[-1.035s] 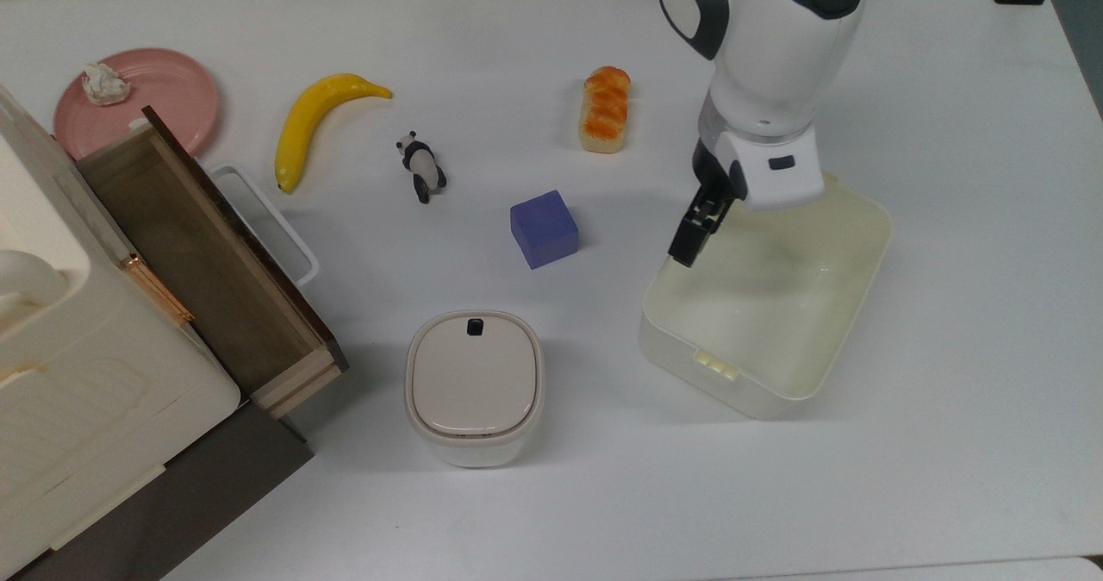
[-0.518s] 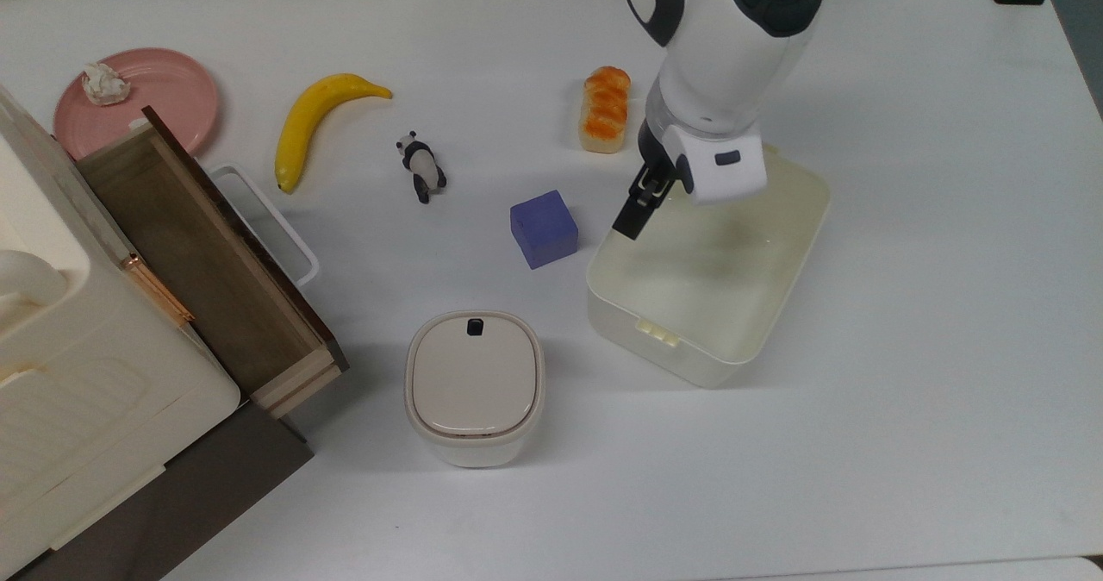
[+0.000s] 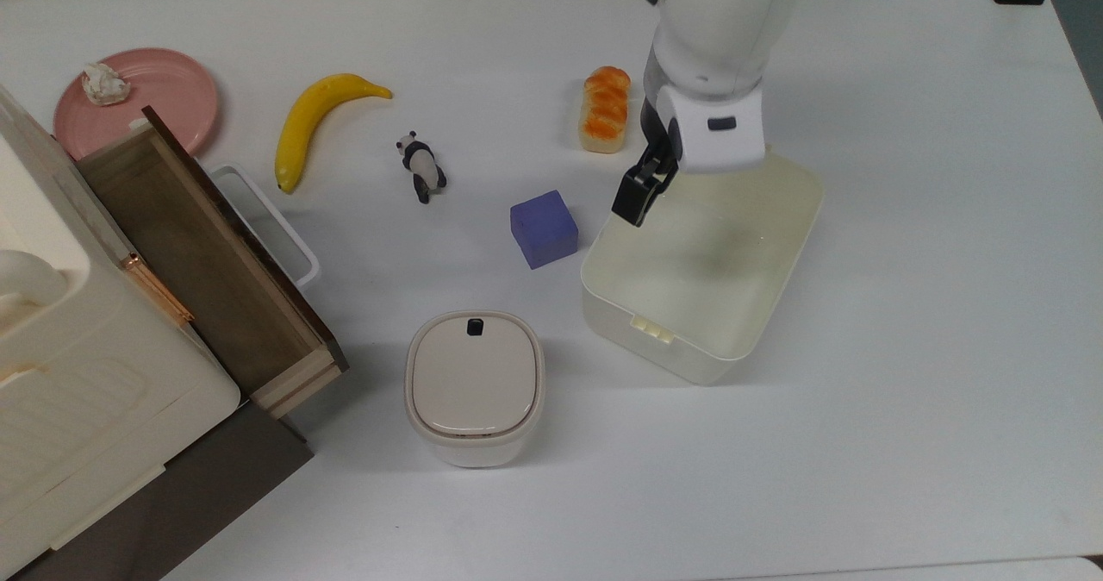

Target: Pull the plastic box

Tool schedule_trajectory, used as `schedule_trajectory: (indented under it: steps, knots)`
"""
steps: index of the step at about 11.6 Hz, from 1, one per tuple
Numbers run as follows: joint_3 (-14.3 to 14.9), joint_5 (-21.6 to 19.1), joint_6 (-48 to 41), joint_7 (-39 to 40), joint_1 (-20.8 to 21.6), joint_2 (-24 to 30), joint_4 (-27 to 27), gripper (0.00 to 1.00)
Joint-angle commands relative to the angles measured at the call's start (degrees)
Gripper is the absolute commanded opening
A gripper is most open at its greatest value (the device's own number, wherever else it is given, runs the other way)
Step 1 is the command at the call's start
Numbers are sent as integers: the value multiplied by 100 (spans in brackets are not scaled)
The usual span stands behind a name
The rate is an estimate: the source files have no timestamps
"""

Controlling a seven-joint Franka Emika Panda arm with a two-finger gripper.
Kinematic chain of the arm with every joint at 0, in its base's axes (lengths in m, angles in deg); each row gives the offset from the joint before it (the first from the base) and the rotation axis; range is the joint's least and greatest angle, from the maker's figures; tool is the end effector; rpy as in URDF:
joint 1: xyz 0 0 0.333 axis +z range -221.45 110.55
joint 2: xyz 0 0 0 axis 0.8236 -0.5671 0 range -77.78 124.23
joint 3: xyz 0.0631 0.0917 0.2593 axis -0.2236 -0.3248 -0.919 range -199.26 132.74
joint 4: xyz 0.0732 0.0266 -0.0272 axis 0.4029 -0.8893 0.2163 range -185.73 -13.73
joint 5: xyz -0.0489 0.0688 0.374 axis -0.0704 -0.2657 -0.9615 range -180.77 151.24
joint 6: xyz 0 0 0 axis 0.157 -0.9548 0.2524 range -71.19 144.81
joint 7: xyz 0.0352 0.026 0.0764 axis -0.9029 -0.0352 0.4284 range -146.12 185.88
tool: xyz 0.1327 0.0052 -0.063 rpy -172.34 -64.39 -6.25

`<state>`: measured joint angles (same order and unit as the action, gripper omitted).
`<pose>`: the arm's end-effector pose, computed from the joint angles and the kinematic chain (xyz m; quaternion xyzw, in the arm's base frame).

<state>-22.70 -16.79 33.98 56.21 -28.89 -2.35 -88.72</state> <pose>0.6342 0.2037 0.3940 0.8953 0.4449 -0.0038 0.0222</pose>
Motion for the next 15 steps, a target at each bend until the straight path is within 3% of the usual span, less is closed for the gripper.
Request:
schedule_trajectory:
  steps: [1,5,9,15]
  knots:
    - [34,-131,-89,-1253,-238,903,-413,100]
    - [16,-52,-878,-2972,-1168,1642,-644,100]
    - [7,-52,-1012,-3045,-1987,1819,-731,100]
    - [25,62,-1118,-3590,-1962,1863,-741,100]
